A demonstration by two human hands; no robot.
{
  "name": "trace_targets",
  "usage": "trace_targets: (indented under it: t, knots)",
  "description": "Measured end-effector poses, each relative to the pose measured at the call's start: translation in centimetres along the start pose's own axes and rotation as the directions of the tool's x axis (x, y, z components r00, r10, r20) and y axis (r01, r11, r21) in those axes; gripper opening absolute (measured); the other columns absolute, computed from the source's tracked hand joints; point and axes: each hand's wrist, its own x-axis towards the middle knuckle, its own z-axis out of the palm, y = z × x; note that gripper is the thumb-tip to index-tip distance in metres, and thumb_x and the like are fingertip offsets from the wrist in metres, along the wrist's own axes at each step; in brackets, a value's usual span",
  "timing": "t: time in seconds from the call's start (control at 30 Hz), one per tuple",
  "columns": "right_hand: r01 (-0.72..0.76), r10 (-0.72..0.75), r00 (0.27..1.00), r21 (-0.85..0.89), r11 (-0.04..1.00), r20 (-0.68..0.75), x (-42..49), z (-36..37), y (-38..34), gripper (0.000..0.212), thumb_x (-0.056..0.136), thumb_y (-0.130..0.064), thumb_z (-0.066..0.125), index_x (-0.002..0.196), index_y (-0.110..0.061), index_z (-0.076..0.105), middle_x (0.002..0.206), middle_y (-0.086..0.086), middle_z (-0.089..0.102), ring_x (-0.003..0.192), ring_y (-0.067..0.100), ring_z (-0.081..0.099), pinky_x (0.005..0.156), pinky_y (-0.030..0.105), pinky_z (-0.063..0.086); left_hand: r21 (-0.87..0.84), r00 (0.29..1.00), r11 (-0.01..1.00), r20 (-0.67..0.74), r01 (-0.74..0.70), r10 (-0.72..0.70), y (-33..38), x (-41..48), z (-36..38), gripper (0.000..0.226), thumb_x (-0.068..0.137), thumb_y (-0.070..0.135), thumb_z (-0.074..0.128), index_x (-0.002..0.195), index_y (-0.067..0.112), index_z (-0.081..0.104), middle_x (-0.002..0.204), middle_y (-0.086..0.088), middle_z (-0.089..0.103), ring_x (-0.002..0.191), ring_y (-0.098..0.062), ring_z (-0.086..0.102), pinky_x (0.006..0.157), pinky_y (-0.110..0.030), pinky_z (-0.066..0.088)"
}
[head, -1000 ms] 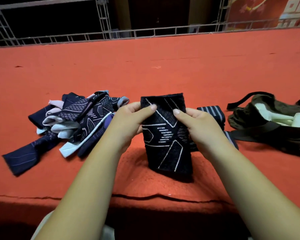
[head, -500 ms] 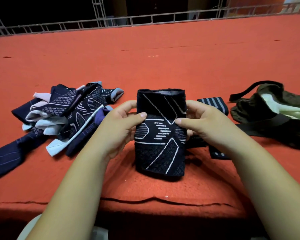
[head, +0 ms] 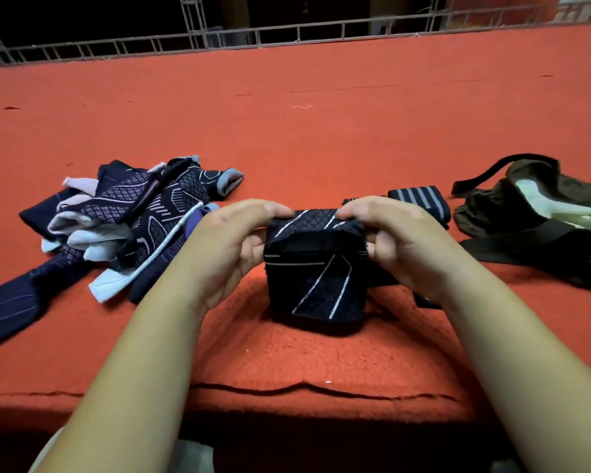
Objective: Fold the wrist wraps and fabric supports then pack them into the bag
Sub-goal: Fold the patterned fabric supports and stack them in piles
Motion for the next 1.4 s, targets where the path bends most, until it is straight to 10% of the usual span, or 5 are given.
trace_targets:
  t: [0.43,0.73,0.83,1.2,1.4]
  knots:
    - [0.072,-0.075,0.997,-0.099,0.992,-0.021,0.3,0.7,0.5,0.046,0.099,0.001,0.068,0.141,-0.018,0.061,0.124,0.012,0.077,0.116,0.027,0.074,0.104,0.043,0.057,0.151,0.998,0.988,0.062,0.011,-0.021,-0.8,0.3,-0.5,0.028,0.095,-0.003,0.067,0.123,0.003,0.069,0.105,-0.008,0.078,0.091,-0.015,0.075,0.071,-0.027,0.06]
    - [-0.072,0.034,0.992,-0.334,0.94,-0.118,0.4,1.0,1.1,0.034,0.102,-0.04,0.071,0.103,-0.005,0.07,0.096,0.015,0.08,0.086,0.041,0.076,0.089,0.066,0.061,0.164,0.991,0.978,0.014,0.129,-0.133,-0.4,0.3,-0.6,0.02,0.107,0.029,0.062,0.123,0.023,0.073,0.12,-0.008,0.077,0.092,-0.021,0.072,0.074,-0.039,0.06]
    - [-0.073,0.026,0.986,-0.285,0.956,-0.162,0.6,1.1,1.6,0.027,0.1,-0.037,0.074,0.102,-0.01,0.073,0.103,0.017,0.081,0.1,0.042,0.078,0.096,0.065,0.06,0.255,0.98,0.952,0.05,0.172,-0.191,-0.3,0.0,-0.9,0.025,0.108,0.032,0.06,0.13,0.025,0.069,0.108,0.003,0.075,0.075,-0.011,0.07,0.052,-0.029,0.059]
    - [-0.146,0.143,0.989,0.093,0.985,0.043,0.5,0.8,1.0,0.04,0.104,0.008,0.043,0.136,-0.003,0.064,0.107,0.012,0.079,0.091,0.019,0.076,0.089,0.034,0.061,-0.031,0.982,0.988,0.118,0.152,-0.148,-0.7,0.7,-1.9,0.042,0.104,-0.009,0.047,0.139,0.006,0.064,0.117,-0.011,0.078,0.087,-0.014,0.075,0.075,-0.026,0.064]
    - [-0.205,0.203,0.979,0.3,0.932,0.038,1.0,0.5,0.7,0.04,0.101,-0.02,0.044,0.103,0.002,0.077,0.112,0.025,0.071,0.097,0.032,0.068,0.088,0.039,0.06,-0.17,0.98,0.965,0.046,0.201,-0.195,-0.2,0.5,-1.7,0.042,0.096,0.003,0.037,0.108,-0.007,0.075,0.118,-0.028,0.075,0.102,-0.034,0.075,0.084,-0.042,0.065]
